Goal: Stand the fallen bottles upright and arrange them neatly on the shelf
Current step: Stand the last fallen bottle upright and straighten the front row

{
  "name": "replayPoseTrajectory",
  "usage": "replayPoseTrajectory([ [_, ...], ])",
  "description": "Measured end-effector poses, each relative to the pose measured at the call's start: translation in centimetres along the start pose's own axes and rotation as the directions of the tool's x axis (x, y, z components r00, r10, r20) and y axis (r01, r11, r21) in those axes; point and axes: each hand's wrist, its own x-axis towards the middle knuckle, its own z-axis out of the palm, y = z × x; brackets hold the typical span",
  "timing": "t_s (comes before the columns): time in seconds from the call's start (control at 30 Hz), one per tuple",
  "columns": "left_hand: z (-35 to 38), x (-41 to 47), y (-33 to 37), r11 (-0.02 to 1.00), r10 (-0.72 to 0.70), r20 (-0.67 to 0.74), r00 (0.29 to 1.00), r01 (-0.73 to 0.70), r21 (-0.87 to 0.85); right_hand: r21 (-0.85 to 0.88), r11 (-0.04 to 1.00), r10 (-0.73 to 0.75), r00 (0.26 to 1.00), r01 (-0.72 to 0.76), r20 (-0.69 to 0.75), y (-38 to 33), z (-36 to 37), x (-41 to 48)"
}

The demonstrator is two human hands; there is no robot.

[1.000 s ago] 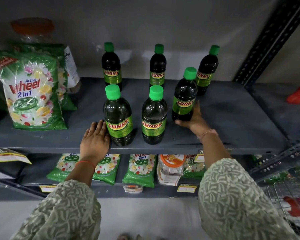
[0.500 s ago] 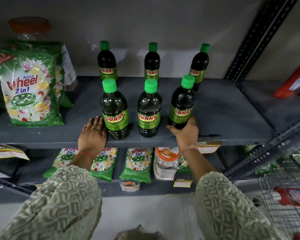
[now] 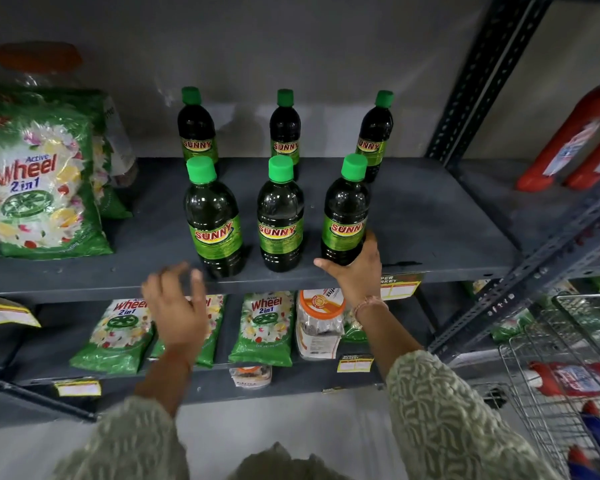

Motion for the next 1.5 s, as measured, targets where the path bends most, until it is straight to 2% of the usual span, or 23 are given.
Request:
replayPoseTrajectory([
  [0.07,1.2,-3.4,3.0,0.993,0.051,0.14,0.989,-0.036,-0.11,-0.008,1.0,-0.003,1.0,0.003,-0.02,0.0,0.1,0.0],
  [0.13,3.2,-4.8,5.9,0.988,0.021,0.306,0.952,0.027,-0.15,-0.027,1.0,-0.002,0.999,0.001,-0.036,0.1,0.3,-0.1],
  [0.17,4.3,-4.7,7.1,0.982,-0.008,0.325,0.946,0.068,-0.174,-0.037,0.999,-0.003,0.999,0.001,-0.04,0.1,0.4,-0.1],
  [0.3,7.7,-2.1,9.3,0.944,-0.215,0.267,0.939,0.27,-0.191,-0.044,0.999,-0.021,0.999,0.019,-0.033,0.3,0.3,-0.1],
  [0.4,9.0,-0.9,9.1,0.951,-0.253,0.231,0.939,0.286,-0.121,-0.051,0.998,-0.033,0.999,0.032,-0.009,0.5,-0.3,0.2],
  [0.53,9.8,-1.2,9.7,0.961,-0.225,0.212,0.951,0.252,-0.11,-0.098,0.995,-0.026,1.0,0.025,-0.014,1.5,-2.8,1.3],
  [0.77,11.0,-2.4,11.5,0.964,-0.179,0.222,0.958,0.216,-0.153,-0.107,0.992,0.056,0.99,-0.071,-0.133,4.6,-8.5,3.7],
  [0.9,11.0,-2.6,11.8,0.961,-0.185,0.216,0.959,0.222,-0.164,-0.094,0.993,0.061,0.99,-0.073,-0.128,5.2,-9.4,3.9],
  [1.0,10.5,-2.6,12.0,0.956,-0.174,0.251,0.952,0.224,-0.189,-0.045,0.997,0.064,0.992,-0.069,-0.11,5.2,-9.5,3.7],
  [1.07,9.7,-3.0,11.7,0.952,-0.153,0.262,0.953,0.213,-0.221,0.035,0.996,0.088,0.982,-0.084,-0.166,5.3,-9.1,2.5],
  [1.1,9.1,-3.3,11.3,0.949,-0.148,0.246,0.958,0.207,-0.238,0.034,0.997,0.081,0.971,-0.075,-0.223,5.2,-8.6,1.3],
  [1.17,7.5,-4.0,9.9,0.95,-0.138,0.164,0.977,0.177,-0.257,-0.052,0.997,-0.067,0.946,0.053,-0.316,4.5,-6.9,-1.8],
  [1.23,6.0,-4.4,7.7,0.958,-0.149,0.02,0.989,0.149,-0.244,-0.092,0.981,-0.188,0.959,0.172,-0.214,2.9,-4.8,-3.7],
  [1.33,4.0,-2.8,5.3,0.941,-0.248,-0.084,0.965,0.22,-0.258,-0.071,0.977,-0.189,0.973,0.2,0.134,-0.1,-1.7,-2.8],
  [1.43,3.0,-0.1,4.4,0.941,-0.287,0.028,0.958,0.287,-0.177,-0.032,0.995,-0.082,0.95,0.096,0.301,-1.7,0.6,-0.4],
  [1.5,2.9,1.0,4.0,0.955,-0.272,0.094,0.958,0.281,-0.099,-0.046,0.997,-0.04,0.956,0.056,0.292,-1.6,1.8,0.4],
])
